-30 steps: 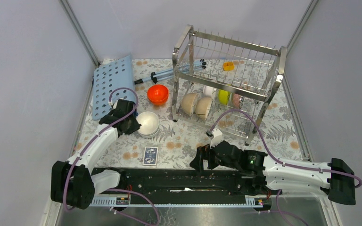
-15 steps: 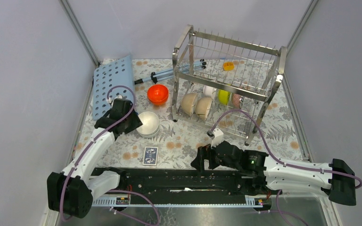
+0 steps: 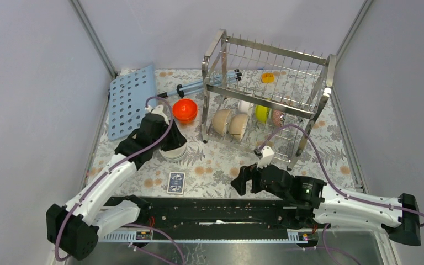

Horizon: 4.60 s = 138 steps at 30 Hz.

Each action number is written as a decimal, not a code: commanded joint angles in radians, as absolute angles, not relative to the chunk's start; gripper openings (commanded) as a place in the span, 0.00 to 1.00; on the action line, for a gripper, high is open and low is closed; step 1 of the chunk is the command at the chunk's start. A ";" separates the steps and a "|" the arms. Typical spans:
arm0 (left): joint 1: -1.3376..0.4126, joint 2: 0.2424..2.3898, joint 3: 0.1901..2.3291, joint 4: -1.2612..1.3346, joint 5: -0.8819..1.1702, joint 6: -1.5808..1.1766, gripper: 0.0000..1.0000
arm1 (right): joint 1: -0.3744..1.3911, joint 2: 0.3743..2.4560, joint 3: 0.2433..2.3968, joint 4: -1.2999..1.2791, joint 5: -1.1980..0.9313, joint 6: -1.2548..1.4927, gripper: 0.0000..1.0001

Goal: Unload the bowls from the dish rack
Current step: Pick up the bowl from the dish rack.

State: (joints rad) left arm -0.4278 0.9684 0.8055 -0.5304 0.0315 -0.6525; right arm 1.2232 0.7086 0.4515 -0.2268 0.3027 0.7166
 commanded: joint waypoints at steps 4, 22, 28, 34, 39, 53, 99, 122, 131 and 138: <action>-0.515 1.110 0.869 -0.413 -0.009 -0.657 0.36 | 1.227 0.638 0.526 -0.331 0.432 0.703 0.99; -0.519 1.235 0.849 -0.387 -0.079 -0.654 0.33 | 1.227 0.558 0.502 -0.380 0.440 0.740 0.99; -0.519 1.250 0.841 -0.378 -0.074 -0.654 0.31 | 1.227 0.549 0.506 -0.394 0.447 0.739 0.99; -0.519 1.246 0.849 -0.385 -0.074 -0.648 0.30 | 1.227 0.539 0.531 -0.425 0.463 0.735 0.99; -0.519 1.197 0.913 -0.438 -0.082 -0.633 0.47 | 1.227 0.536 0.651 -0.525 0.546 0.678 1.00; -0.518 0.857 0.793 -0.313 -0.024 -0.628 0.84 | 1.227 0.681 0.640 -0.192 0.843 0.606 1.00; -0.518 1.108 0.731 0.246 -0.048 -0.521 0.85 | 0.603 1.388 0.335 1.063 0.150 0.760 0.56; -0.518 1.277 0.765 0.284 -0.041 -0.532 0.84 | 0.556 1.554 0.369 1.187 0.002 0.844 0.41; -0.518 1.315 0.788 0.290 -0.018 -0.543 0.82 | 0.549 1.592 0.352 1.310 -0.036 0.886 0.25; -0.518 1.314 0.788 0.291 -0.014 -0.550 0.82 | 0.544 1.589 0.347 1.335 -0.055 0.889 0.01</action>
